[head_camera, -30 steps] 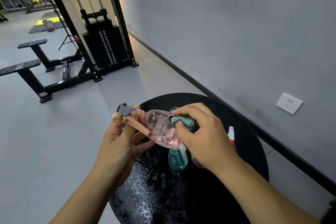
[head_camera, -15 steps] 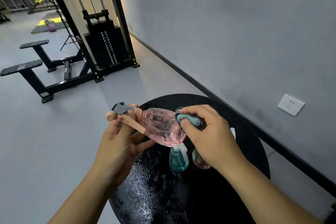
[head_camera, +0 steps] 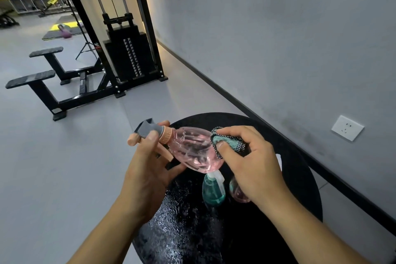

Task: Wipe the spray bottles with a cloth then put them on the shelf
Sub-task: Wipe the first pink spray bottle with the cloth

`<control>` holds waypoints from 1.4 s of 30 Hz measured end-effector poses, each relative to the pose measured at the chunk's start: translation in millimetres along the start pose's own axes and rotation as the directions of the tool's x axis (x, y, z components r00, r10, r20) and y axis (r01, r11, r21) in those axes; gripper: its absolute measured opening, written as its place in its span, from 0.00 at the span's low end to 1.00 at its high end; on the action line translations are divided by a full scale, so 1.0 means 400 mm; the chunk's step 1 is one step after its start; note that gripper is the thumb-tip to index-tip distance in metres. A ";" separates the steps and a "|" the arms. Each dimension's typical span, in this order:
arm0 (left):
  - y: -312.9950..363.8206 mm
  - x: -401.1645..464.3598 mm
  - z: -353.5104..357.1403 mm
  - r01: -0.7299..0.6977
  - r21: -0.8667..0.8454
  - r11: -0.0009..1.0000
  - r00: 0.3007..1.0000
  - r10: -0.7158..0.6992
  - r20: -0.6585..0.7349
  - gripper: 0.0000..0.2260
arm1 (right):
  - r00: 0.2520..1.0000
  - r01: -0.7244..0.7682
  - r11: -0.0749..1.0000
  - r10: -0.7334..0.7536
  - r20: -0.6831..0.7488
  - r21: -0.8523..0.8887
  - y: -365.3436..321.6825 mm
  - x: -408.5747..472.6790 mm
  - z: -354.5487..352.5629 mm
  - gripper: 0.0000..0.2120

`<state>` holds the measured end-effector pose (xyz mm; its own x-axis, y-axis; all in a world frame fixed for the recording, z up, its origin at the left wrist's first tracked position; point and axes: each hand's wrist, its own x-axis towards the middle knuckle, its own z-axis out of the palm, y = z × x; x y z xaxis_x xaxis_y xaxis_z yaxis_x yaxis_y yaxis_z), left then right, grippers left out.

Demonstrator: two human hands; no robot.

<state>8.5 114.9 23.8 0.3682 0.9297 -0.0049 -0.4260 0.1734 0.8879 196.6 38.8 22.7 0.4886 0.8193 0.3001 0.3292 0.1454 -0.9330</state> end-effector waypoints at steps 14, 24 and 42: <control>0.021 0.014 0.006 0.072 0.157 0.985 0.993 -0.055 -0.108 0.16 | 0.997 -0.068 0.994 0.071 -0.037 0.087 0.008 -0.012 0.018 0.12; 0.030 0.009 0.001 0.098 0.066 0.993 0.989 -0.089 -0.118 0.13 | 1.000 -0.009 0.999 0.009 0.010 -0.030 -0.001 -0.017 0.016 0.11; 0.000 -0.005 0.002 0.085 0.263 0.961 0.996 -0.082 -0.025 0.18 | 0.986 0.098 0.975 -0.069 0.150 -0.199 -0.022 -0.012 0.003 0.10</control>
<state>8.6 112.9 24.1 0.3812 0.9202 -0.0887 -0.1606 0.1603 0.9739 190.3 34.4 29.1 0.3383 0.8812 0.3304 0.5297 0.1118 -0.8408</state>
